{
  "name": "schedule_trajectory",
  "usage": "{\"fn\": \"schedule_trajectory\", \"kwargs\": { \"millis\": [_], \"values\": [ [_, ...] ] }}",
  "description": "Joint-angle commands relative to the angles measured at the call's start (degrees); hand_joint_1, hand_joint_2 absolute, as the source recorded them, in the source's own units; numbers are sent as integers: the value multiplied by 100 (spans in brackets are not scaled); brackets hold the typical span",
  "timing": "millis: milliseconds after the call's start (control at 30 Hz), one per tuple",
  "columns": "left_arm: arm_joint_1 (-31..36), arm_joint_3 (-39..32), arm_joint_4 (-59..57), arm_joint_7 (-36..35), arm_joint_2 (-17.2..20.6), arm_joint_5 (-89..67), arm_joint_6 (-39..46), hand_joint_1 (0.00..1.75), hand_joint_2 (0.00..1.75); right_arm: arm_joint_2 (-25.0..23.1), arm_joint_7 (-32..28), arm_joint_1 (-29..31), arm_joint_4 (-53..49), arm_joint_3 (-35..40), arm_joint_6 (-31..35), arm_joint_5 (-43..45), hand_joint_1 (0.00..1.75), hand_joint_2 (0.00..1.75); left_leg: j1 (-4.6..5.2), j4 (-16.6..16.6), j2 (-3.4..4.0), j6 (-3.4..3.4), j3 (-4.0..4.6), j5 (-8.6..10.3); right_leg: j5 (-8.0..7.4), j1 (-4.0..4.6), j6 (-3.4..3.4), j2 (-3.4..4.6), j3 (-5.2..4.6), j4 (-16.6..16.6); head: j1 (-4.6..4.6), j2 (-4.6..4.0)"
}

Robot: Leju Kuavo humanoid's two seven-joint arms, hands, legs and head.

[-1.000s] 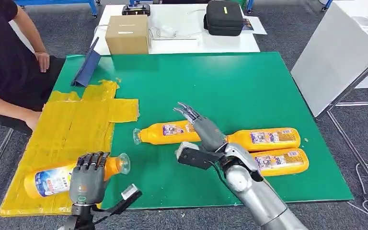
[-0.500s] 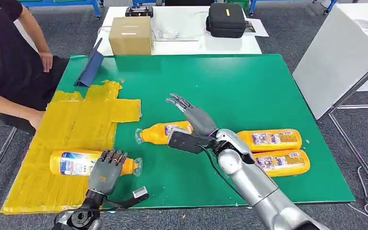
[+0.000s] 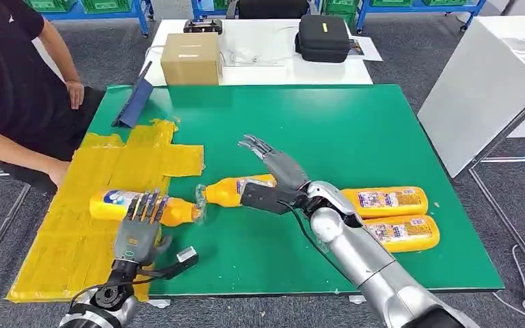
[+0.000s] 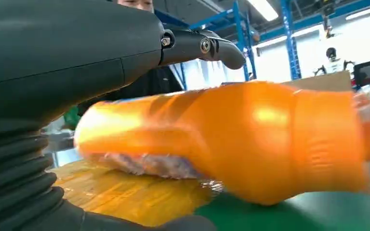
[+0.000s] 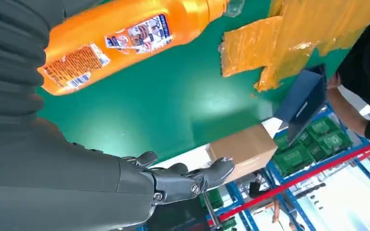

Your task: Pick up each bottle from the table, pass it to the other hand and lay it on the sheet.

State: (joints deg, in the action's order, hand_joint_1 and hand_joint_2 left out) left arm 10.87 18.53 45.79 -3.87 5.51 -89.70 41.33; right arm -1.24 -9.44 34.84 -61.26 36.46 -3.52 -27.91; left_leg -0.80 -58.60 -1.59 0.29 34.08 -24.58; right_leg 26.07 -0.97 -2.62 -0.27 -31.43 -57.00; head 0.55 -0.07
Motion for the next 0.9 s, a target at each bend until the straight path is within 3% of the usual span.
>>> {"fn": "schedule_trajectory", "kwargs": {
  "millis": [33, 67, 233, 367, 500, 533, 600, 667, 733, 900],
  "values": [
    [-329, -1, -857, 16, 40, -30, -133, 0, 0, 37, -8, 173, 507, 182, -59, 12, 0, 175, 6, -5, 33, -10, 36, 37, -28, -5, 11, 26, -58, -14, 2, 0],
    [-329, -1, -857, 16, 40, -30, -133, 0, 0, 37, -8, 173, 507, 182, -59, 12, 0, 175, 3, 2, 48, 2, 62, 50, -42, -2, 14, 37, -88, -4, 2, 0],
    [-376, -737, -767, 865, -70, 298, -133, 0, 0, 3, -29, 248, 723, 137, -13, 38, 0, 175, 5, 5, 31, 3, 27, 36, -77, -9, -11, 25, 7, 2, 0, 0],
    [-450, -1143, -636, 1305, -177, 384, -133, 0, 0, -19, -72, 254, 790, 118, 20, 29, 0, 175, 4, 7, 39, 4, 41, 33, -78, -8, -14, 28, -7, 7, 0, 0],
    [-580, -1813, -133, 2955, -473, 2083, -434, 0, 0, 28, -70, 69, 739, 21, 113, -43, 0, 175, 3, 13, 39, 4, 57, 38, -82, -9, -12, 26, -24, 14, 0, 0],
    [-753, -2092, 529, 3780, -603, 3197, -898, 0, 0, 87, -45, -53, 645, -32, 207, -123, 0, 175, 1, 17, 49, 5, 65, 41, -88, -7, -8, 33, -33, 19, 2, 0],
    [-1168, -2323, 1955, 3884, -755, 3989, -2039, 0, 0, 169, -36, -254, 472, -146, 268, -233, 0, 175, 3, 3, 28, 5, 67, 33, -77, -4, -16, 12, -29, 12, 0, 0],
    [-1216, -2849, 2694, 4192, -1005, 5889, -3623, 0, 0, 183, 46, -269, 536, -176, 195, -325, 0, 175, 2, -4, 28, 7, 78, 30, -72, -3, -17, 8, -45, 8, 0, 0],
    [-1230, -3275, 3053, 4235, -1135, 7017, -4627, 0, 0, 159, 76, -252, 756, -203, 161, -372, 0, 175, 2, -11, 21, 5, 83, 29, -68, -4, -17, 4, -51, 0, 2, 0],
    [-1346, -3702, 3796, 4105, -1344, 7935, -5875, 0, 0, -86, 5, 46, 1403, -273, 255, -542, 0, 175, -2, -11, 58, 6, 120, 27, -81, -1, -16, 35, -90, 3, -2, 0]
  ]
}}
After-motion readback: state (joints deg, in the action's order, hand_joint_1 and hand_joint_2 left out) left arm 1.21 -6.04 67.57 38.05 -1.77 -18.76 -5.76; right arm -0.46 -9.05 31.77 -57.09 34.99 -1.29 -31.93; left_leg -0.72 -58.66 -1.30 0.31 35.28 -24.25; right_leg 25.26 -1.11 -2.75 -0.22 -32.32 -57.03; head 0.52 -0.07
